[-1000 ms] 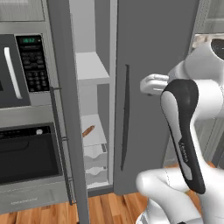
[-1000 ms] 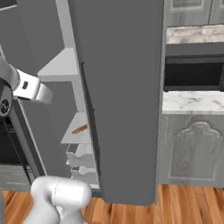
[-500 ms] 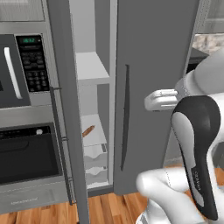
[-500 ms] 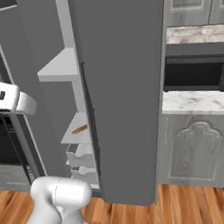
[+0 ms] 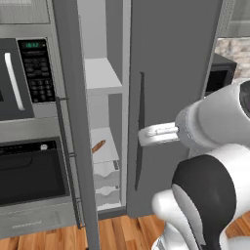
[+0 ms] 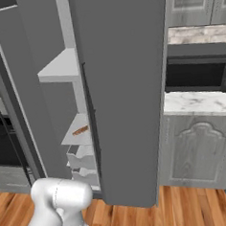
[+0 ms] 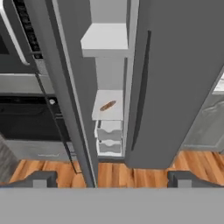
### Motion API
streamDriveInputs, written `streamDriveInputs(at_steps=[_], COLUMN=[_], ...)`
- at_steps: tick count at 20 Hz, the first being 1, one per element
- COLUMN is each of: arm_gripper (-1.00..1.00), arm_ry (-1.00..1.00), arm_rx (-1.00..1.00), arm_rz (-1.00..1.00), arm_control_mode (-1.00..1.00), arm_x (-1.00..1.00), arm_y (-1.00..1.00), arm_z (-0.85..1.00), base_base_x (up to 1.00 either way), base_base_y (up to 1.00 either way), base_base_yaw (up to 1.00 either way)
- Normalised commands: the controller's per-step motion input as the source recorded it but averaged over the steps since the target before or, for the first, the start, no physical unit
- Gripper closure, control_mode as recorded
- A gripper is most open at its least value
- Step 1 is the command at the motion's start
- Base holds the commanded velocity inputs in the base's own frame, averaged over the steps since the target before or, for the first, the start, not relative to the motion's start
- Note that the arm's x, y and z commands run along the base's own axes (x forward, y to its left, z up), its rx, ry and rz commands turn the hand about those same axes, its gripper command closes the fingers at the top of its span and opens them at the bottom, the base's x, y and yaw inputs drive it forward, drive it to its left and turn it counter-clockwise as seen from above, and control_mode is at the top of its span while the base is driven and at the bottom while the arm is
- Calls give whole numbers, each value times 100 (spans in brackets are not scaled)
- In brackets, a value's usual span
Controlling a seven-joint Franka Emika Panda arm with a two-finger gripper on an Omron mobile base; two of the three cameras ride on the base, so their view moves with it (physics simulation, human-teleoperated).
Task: Pick up the frozen fish from the freezer, place it on any shelf in the fridge, and close the fridge and freezer doors when done.
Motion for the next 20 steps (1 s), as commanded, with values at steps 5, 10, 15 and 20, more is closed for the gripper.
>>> streamDriveInputs(at_steps=[5,10,15,20], arm_gripper=[-100,-100,-100,-100], arm_ry=[-27,-33,-27,-13], arm_rx=[-1,0,3,5], arm_rz=[-5,-13,-19,-22], arm_control_mode=[-100,-100,-100,-100], arm_x=[2,21,34,28], arm_y=[92,88,75,62], arm_z=[0,-1,0,0], base_base_x=[0,0,0,0], base_base_y=[0,0,0,0], base_base_yaw=[0,0,0,0])
